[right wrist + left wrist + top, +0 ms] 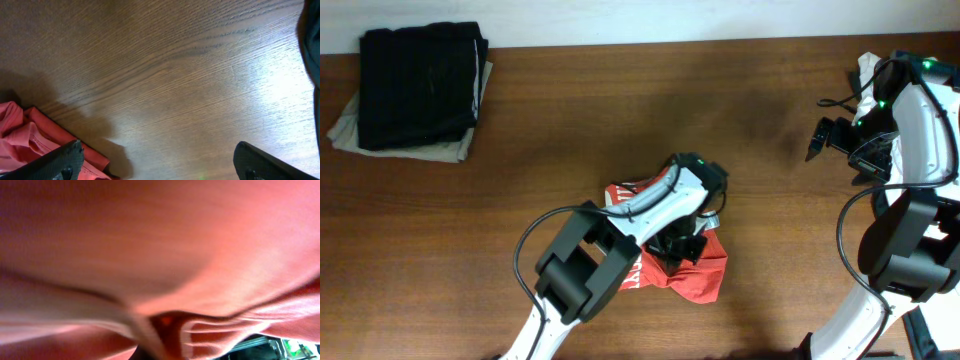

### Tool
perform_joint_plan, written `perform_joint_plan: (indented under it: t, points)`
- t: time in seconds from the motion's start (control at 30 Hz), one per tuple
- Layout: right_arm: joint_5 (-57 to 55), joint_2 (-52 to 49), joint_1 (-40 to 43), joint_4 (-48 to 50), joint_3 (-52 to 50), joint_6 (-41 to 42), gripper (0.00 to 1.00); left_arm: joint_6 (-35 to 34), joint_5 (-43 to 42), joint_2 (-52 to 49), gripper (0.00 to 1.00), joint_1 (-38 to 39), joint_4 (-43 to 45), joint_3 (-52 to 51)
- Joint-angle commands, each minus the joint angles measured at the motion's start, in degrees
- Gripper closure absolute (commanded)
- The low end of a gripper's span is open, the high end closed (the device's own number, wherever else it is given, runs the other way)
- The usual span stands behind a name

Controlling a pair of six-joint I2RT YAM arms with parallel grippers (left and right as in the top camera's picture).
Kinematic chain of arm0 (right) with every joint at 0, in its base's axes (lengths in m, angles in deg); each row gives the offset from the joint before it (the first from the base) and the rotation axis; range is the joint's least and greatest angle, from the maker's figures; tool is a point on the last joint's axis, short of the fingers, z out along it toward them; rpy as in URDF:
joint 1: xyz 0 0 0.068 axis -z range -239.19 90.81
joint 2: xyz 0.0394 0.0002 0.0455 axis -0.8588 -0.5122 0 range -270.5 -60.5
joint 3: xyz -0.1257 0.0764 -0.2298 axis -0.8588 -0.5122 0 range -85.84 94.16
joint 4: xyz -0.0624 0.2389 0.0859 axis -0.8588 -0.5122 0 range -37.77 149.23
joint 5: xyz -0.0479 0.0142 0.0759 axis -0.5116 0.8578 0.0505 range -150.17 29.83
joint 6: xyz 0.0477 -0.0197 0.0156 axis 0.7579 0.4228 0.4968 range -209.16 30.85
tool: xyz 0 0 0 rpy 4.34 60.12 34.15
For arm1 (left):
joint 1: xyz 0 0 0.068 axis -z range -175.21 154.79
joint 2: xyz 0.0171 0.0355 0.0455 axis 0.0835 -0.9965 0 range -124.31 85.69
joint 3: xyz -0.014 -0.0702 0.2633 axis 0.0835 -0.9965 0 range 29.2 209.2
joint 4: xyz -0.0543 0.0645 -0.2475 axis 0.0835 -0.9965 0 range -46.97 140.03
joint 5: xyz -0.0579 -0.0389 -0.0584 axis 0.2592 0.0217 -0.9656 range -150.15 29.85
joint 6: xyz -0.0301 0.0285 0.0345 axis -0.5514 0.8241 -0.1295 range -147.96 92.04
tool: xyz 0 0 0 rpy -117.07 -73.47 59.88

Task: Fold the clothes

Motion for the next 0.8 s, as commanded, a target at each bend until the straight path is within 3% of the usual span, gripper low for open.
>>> perform_joint_plan:
  t: [0.0,0.1,0.17,0.23,0.27,0.3,0.33,0.5,0.67,0.77]
  points:
    - [0.1,1.9,0.0,0.0,0.6,-0.2,0.01,2.2,-1.1,1.0,1.0,1.5,-0.8,6.2]
    - [0.1,1.9,0.0,0.0,0.6,-0.2,0.02,5.5,0.5,2.4,1.0,1.2,-1.6,13.8]
    - [0.1,1.9,0.0,0.0,0.6,-0.2,0.01,5.4,6.0,2.9,1.0,-1.1,-3.0,17.2]
    - [0.1,1.9,0.0,0.0,0.6,-0.2,0.01,3.7,16.2,3.2,0.99,-8.2,-4.9,19.7]
    - [0.1,1.9,0.0,0.0,0.6,-0.2,0.01,3.5,15.6,3.2,0.89,-12.5,-5.0,20.0]
    - [0.1,1.9,0.0,0.0,0.6,-0.2,0.01,3.5,14.6,3.2,0.52,-17.2,-4.9,19.9]
    - [0.1,1.9,0.0,0.0,0.6,-0.2,0.01,3.5,13.3,3.1,0.01,-23.8,-3.6,19.8]
    - [0.1,1.9,0.0,0.0,0.6,-0.2,0.02,5.1,0.8,3.1,0.01,-40.9,-5.4,19.4]
    - [0.1,1.9,0.0,0.0,0.6,-0.2,0.01,5.9,2.4,7.8,0.01,-43.4,-11.7,19.4]
    - [0.1,1.9,0.0,0.0,0.6,-0.2,0.01,0.7,11.6,15.3,0.01,-43.4,-13.1,16.7]
